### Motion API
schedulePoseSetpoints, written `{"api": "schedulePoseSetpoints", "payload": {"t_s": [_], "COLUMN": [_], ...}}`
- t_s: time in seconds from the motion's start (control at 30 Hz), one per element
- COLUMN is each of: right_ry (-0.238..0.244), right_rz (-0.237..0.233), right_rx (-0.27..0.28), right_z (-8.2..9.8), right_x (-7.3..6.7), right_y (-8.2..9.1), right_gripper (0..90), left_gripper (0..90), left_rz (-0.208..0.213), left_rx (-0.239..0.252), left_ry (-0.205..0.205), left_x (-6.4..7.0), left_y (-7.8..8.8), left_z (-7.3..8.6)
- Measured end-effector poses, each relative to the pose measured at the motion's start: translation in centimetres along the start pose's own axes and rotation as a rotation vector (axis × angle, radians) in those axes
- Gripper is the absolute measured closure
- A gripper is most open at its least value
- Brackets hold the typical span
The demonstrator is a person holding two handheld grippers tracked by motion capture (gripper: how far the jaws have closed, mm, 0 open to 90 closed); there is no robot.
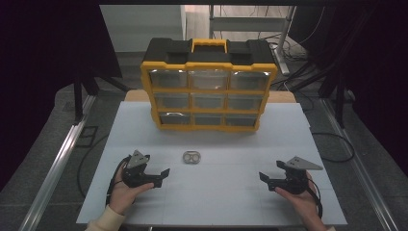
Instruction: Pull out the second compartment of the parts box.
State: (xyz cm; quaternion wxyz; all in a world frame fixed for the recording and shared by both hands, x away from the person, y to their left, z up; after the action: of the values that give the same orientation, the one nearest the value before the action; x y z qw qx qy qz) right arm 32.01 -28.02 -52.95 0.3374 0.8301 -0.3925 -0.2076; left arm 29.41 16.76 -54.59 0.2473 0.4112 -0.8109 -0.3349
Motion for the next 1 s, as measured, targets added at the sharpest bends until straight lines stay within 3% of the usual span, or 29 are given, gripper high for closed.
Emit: {"api": "schedulePoseSetpoints", "payload": {"t_s": [0.43,0.7,1.0], "right_ry": [0.003,-0.024,-0.020], "right_rz": [-0.005,0.007,0.006], "right_rx": [-0.019,-0.034,-0.042], "right_z": [-0.05,0.14,0.12], "right_x": [0.07,0.08,-0.02], "right_y": [-0.37,-0.23,-0.43], "right_gripper": [13.1,13.4,13.7], "left_gripper": [5.7,6.6,8.1], "left_rz": [-0.010,-0.012,-0.029], "left_rx": [0.026,0.113,0.131], "left_ry": [-0.031,-0.045,-0.061], "left_x": [0.44,0.62,0.57], "left_y": [0.14,0.78,0.94], "left_z": [-0.10,-0.46,-0.89]}}
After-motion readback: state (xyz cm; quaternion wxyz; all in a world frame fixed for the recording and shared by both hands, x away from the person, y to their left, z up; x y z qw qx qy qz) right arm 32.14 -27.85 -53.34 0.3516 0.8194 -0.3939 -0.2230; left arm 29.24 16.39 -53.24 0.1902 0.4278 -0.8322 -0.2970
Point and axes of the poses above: each handheld gripper's, and its own axes: y roughly backward along the jaws, z roughly out of its underside, x roughly to its right, the point moved 4 cm from there along -y, roughly forward along the jaws, and after that the axes turned 13 degrees about -x, right-handed, at the moved point
